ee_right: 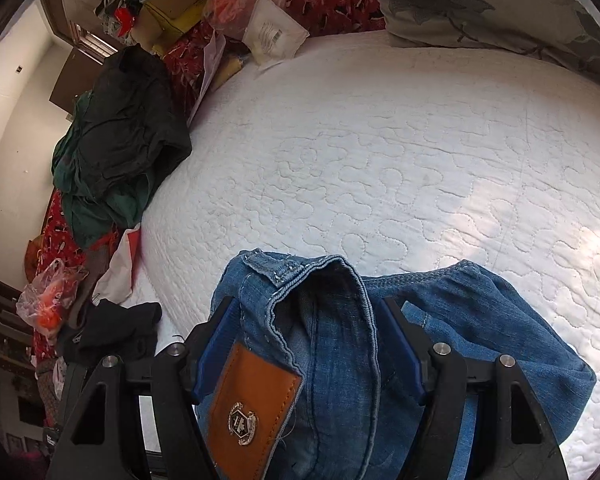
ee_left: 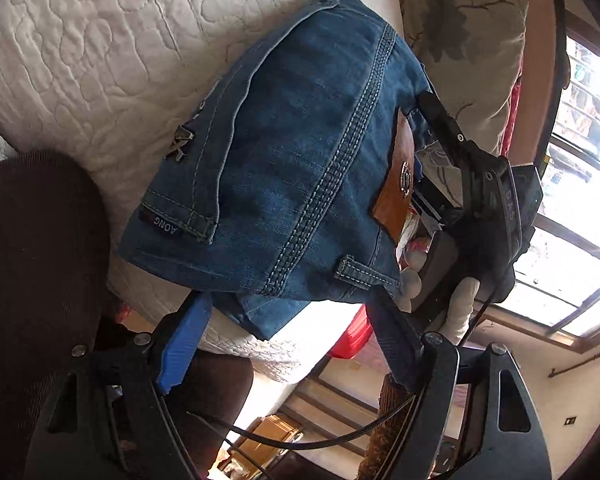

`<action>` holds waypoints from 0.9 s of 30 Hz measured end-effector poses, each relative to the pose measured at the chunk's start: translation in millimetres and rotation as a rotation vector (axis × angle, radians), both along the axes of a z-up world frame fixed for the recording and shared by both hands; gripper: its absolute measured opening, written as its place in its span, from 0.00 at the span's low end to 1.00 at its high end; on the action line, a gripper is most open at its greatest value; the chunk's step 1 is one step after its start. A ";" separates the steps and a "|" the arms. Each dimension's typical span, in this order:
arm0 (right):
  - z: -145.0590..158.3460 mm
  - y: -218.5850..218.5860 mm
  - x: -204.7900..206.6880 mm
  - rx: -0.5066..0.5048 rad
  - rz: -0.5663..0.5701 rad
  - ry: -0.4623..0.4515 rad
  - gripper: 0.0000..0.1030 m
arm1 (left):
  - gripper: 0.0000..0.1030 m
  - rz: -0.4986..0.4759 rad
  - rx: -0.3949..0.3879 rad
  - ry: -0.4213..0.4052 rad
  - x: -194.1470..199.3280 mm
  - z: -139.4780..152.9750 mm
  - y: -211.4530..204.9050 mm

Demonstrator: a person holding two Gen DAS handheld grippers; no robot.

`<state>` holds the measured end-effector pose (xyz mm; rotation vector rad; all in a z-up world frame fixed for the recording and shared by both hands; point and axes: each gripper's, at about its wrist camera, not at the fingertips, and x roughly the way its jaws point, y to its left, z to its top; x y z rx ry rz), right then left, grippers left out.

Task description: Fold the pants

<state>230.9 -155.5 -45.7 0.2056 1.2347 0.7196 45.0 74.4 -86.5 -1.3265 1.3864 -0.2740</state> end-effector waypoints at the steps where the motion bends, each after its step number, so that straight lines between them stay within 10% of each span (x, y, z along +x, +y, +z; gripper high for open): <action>1: -0.2 1.5 1.5 -0.004 0.004 0.002 0.70 | 0.77 0.013 0.001 0.014 1.7 -2.9 -1.1; 7: -2.9 12.7 6.6 -0.020 0.062 -0.033 0.65 | 0.76 0.045 0.016 0.109 16.9 -23.9 -5.2; 9: -0.8 17.7 4.2 -0.020 0.112 -0.058 0.27 | 0.61 0.021 0.032 0.110 21.7 -23.1 -7.8; 14: 15.2 5.9 -8.4 0.053 0.091 -0.089 0.19 | 0.35 -0.052 0.089 0.045 23.2 -4.3 -8.4; 27: 24.5 -148.8 -75.9 0.432 -0.307 -0.041 0.20 | 0.34 -0.384 0.232 -0.141 16.8 37.8 -90.3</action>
